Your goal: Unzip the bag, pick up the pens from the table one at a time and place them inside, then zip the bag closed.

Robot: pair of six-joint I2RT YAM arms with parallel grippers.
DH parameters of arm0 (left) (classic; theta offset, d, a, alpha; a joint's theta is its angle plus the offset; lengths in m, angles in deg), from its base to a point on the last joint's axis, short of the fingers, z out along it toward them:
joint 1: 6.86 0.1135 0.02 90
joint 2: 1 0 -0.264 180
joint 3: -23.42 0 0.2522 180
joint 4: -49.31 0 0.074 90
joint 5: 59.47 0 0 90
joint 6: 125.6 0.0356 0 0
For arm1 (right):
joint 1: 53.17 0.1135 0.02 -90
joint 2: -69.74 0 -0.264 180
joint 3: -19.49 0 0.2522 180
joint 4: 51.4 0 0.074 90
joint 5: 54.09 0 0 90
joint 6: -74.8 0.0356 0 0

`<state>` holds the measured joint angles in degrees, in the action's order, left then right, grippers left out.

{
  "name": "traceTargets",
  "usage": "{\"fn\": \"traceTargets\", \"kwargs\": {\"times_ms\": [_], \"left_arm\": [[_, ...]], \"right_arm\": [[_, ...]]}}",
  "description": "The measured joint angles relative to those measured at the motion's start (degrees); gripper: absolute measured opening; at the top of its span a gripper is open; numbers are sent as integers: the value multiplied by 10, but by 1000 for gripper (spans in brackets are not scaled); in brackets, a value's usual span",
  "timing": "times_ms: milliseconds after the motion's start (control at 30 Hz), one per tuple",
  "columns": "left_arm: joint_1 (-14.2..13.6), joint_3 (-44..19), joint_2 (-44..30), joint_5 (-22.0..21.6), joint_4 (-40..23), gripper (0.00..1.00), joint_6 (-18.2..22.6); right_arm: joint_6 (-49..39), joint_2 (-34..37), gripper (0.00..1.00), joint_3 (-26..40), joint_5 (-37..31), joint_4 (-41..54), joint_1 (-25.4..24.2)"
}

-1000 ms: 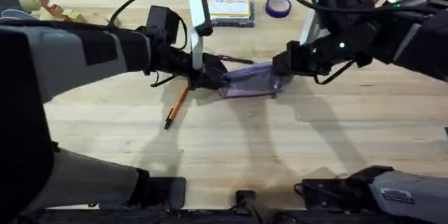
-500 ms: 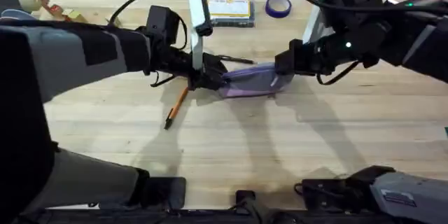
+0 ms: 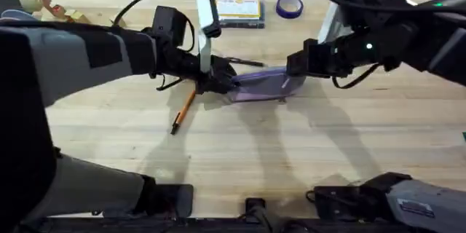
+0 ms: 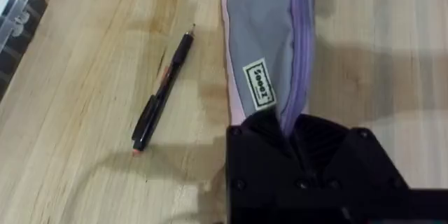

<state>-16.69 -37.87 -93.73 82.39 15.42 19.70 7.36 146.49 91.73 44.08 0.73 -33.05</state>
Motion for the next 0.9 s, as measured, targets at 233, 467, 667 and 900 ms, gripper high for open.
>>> {"fn": "traceTargets", "kwargs": {"times_ms": [233,467,667,900], "left_arm": [[0,0,0,0,0,42,0],[0,0,0,-1,0,42,0],[0,0,0,-1,0,42,0],[1,0,0,-2,1,42,0]], "right_arm": [[0,-31,32,0,0,7,0],[0,-43,32,0,0,10,0],[2,-46,32,0,0,10,0],[7,-46,32,0,0,-6,0]]}}
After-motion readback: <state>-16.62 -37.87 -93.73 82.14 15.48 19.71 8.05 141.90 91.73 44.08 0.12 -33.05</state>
